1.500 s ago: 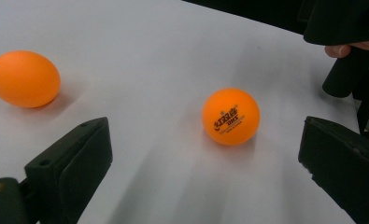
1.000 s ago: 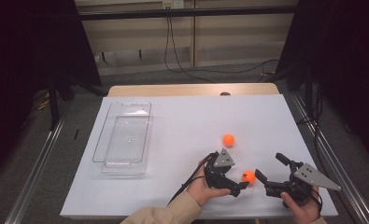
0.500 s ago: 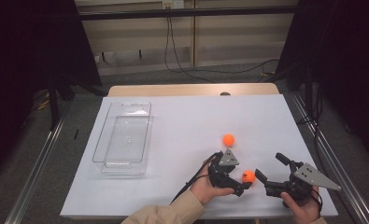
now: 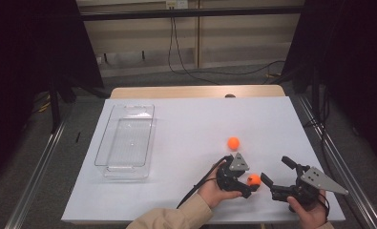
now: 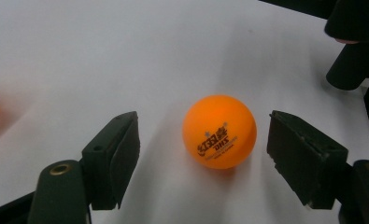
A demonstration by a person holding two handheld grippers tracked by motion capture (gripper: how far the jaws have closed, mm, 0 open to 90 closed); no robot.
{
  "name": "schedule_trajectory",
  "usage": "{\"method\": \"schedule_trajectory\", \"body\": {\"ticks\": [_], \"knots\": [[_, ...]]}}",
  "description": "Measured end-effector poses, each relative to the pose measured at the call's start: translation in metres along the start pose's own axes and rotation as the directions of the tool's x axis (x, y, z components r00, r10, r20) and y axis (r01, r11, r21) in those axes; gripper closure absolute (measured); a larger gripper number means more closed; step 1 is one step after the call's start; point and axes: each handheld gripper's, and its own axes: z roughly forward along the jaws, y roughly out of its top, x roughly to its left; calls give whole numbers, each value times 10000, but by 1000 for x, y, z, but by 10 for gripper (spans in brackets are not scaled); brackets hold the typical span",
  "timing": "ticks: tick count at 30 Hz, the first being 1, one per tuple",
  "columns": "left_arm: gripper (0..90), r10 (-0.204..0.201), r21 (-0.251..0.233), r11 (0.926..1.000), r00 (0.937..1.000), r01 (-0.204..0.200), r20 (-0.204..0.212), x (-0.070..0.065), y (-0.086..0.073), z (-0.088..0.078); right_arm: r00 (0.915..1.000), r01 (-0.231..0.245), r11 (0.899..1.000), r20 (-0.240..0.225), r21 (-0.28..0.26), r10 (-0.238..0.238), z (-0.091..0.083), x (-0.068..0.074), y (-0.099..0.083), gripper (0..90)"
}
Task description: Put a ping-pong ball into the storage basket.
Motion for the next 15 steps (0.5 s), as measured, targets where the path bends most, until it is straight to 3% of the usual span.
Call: {"method": "schedule_trajectory", "body": {"ticks": [15], "knots": [[352,328,321,9989,9991,-336,259,-1,1,7,10000,-5,10000,32,21,5,0,0,0,15]]}}
